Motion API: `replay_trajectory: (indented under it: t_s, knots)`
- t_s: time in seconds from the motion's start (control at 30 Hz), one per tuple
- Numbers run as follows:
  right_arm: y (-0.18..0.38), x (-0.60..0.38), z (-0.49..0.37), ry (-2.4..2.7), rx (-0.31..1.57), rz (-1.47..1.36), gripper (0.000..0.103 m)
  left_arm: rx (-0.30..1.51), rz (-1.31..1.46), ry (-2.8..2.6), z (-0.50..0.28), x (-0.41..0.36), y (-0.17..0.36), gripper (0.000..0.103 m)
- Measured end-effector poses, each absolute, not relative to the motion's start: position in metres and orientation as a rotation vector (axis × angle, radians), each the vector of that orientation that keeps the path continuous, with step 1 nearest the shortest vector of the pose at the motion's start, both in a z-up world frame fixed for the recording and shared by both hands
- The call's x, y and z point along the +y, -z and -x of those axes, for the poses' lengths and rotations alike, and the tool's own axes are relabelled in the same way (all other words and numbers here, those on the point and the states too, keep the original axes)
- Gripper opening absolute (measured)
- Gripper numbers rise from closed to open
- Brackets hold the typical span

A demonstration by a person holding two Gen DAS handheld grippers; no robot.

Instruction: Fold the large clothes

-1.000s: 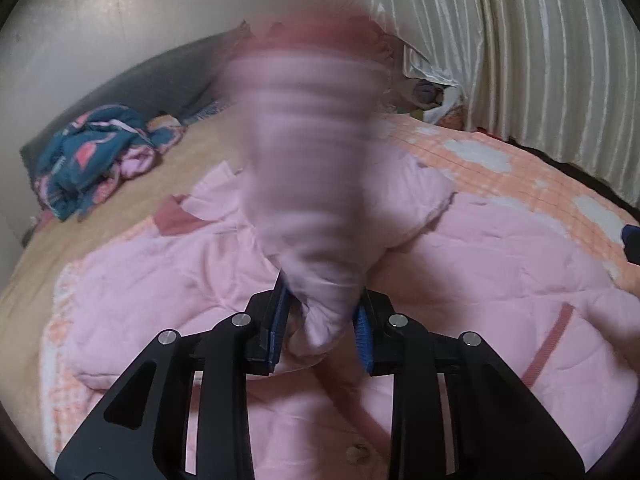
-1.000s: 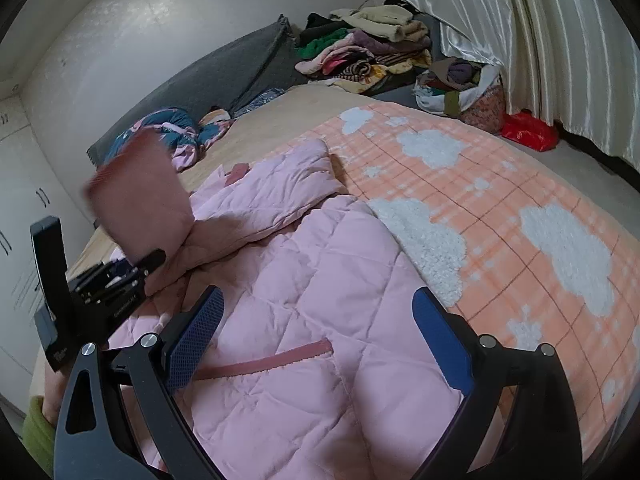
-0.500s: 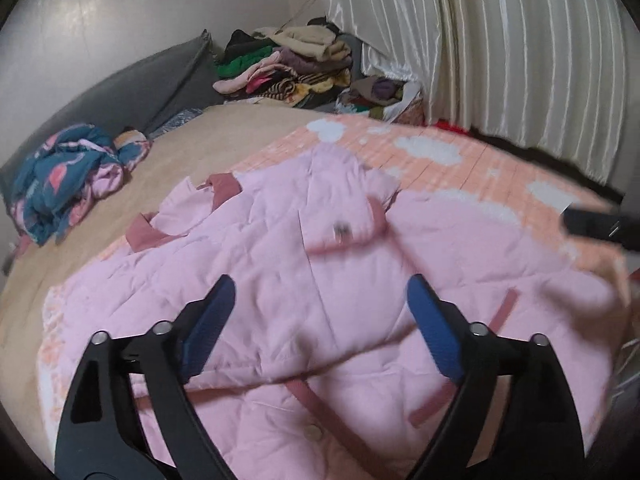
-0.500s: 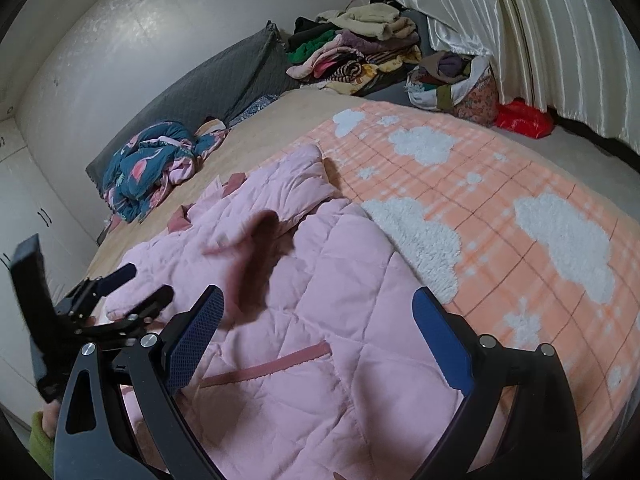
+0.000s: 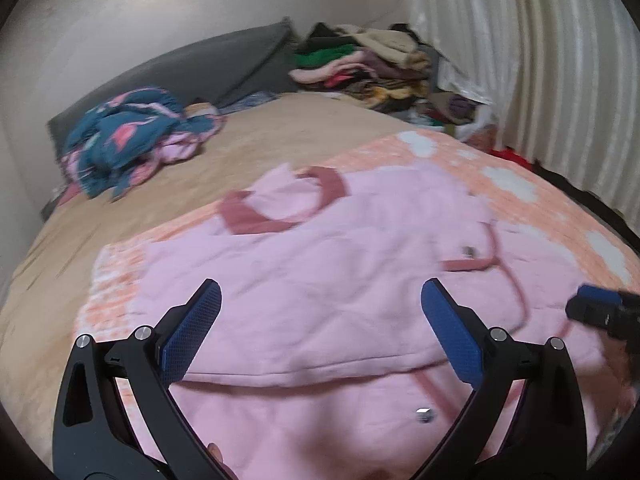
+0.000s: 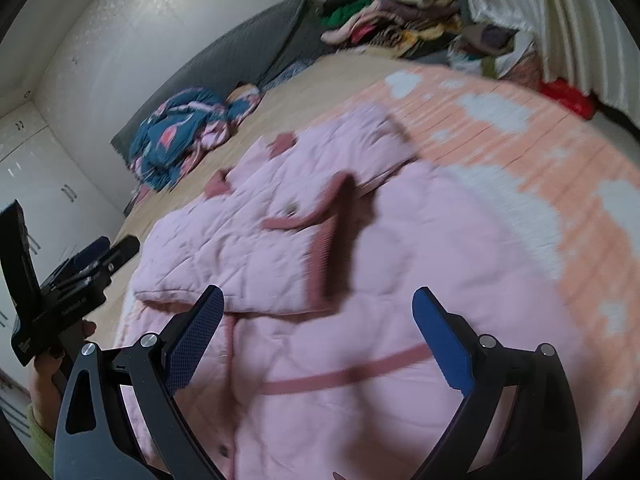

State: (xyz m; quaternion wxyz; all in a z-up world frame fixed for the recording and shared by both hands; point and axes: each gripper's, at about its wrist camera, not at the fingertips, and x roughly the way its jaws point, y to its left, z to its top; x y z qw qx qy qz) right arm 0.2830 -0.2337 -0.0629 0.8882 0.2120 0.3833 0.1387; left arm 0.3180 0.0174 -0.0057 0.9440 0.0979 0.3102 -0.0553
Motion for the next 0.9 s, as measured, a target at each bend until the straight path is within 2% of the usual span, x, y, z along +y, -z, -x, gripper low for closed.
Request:
replay_trajectory:
  t_s: [0.37,0.47,0.53,0.63,0.73,0.9]
  knots:
    - [0.100,-0.189,-0.330,-0.287,0.924,-0.591,0.091,0.650,-0.055,0.018,-0.331,0.077,0.003,0.094]
    - [0.105,-0.196,-0.337,-0.262,0.933,-0.654,0.073,0.651,-0.025,-0.004,-0.332,0.087,0.005,0.094]
    - [0.108,-0.203,-0.341,-0.245,0.941,-0.686,0.050,0.674,0.003,-0.014,-0.335,0.093,0.010,0.094]
    - [0.111,-0.212,-0.344,-0.247,0.940,-0.697,0.025,0.688,0.017,-0.020,-0.334,0.097,0.011,0.094]
    - [0.091,-0.203,-0.339,-0.283,0.884,-0.551,0.017,0.668,0.036,-0.026,-0.330,0.102,0.004,0.094]
    - [0.042,-0.180,-0.335,-0.326,0.747,-0.318,0.016,0.628,0.074,-0.043,-0.326,0.110,-0.006,0.094]
